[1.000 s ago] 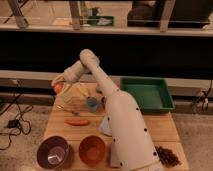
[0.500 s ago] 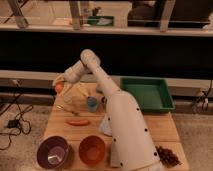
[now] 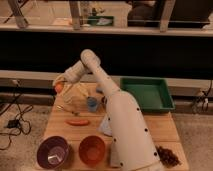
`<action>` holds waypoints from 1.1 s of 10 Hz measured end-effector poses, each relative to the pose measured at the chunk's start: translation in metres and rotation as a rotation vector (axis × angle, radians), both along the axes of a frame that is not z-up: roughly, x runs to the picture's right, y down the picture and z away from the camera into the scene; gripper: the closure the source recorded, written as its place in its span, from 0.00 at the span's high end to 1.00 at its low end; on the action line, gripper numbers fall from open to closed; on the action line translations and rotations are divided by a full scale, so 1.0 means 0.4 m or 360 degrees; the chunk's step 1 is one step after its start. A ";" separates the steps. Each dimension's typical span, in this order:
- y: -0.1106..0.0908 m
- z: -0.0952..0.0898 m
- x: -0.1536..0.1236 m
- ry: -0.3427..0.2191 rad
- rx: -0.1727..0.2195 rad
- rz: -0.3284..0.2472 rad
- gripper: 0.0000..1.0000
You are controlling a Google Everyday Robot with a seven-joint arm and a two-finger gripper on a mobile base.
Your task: Place apple in paper cup
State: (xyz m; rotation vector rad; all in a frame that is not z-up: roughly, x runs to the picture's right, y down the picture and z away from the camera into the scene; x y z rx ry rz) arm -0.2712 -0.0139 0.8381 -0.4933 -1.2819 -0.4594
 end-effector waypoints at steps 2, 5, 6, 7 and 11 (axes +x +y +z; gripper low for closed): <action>0.000 0.000 0.000 0.0000 0.0000 0.0000 0.80; 0.000 0.000 0.000 0.0000 0.0000 0.0000 0.80; 0.000 0.000 -0.001 0.0000 0.0000 0.0000 0.80; 0.000 0.000 -0.001 0.0000 0.0000 0.0000 0.80; 0.000 0.000 -0.001 -0.0001 0.0000 0.0000 0.80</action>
